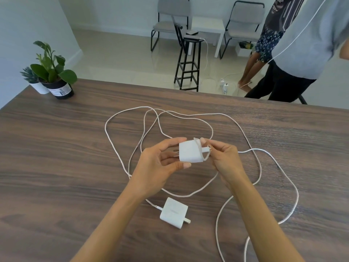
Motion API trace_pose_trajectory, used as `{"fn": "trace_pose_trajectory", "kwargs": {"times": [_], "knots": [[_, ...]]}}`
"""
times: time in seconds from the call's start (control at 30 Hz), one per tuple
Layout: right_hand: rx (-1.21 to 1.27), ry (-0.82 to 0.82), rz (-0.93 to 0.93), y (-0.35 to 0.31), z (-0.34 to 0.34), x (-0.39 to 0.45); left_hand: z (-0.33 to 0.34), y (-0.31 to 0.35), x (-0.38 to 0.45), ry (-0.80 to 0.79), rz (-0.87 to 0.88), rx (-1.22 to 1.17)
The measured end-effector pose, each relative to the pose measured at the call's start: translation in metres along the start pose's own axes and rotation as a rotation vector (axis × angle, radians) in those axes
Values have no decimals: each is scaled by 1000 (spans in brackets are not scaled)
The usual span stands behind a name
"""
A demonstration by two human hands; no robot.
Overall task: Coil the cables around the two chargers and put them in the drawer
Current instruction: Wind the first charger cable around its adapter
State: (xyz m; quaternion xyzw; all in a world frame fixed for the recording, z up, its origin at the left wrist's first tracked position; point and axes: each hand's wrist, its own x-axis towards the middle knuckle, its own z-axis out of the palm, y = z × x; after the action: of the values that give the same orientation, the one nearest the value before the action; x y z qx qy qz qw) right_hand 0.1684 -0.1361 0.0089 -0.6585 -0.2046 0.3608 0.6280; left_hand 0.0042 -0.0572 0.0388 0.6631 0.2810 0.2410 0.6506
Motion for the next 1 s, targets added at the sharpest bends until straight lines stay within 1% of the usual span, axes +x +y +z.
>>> {"fn": "trace_pose_trajectory", "kwargs": {"times": [0.13, 0.23, 0.33, 0.5, 0.57, 0.67, 0.8, 0.87, 1.0], "knots": [[-57, 13, 37, 4, 5, -5, 3, 1, -1, 62, 29, -20], [-77, -42, 68, 10, 10, -13, 6, 3, 1, 109, 50, -30], [-86, -93, 81, 15, 14, -22, 6, 2, 6, 198, 72, -2], [-134, -124, 77, 17, 2, -37, -6, -4, 22, 379, 94, 127], [-191, -154, 29, 12, -2, -44, -12, -3, 29, 418, 100, 155], [-290, -152, -68, 5, -3, -47, -11, -1, 37, 390, 95, 145], [-473, -127, -125, 1, -5, -44, -6, -2, 43, 388, 91, 154], [-609, -163, -181, 0, -6, -44, -6, -5, 43, 380, 102, 197], [-939, -237, -368, -7, -7, -41, -3, -13, 41, 361, 126, 259]]}}
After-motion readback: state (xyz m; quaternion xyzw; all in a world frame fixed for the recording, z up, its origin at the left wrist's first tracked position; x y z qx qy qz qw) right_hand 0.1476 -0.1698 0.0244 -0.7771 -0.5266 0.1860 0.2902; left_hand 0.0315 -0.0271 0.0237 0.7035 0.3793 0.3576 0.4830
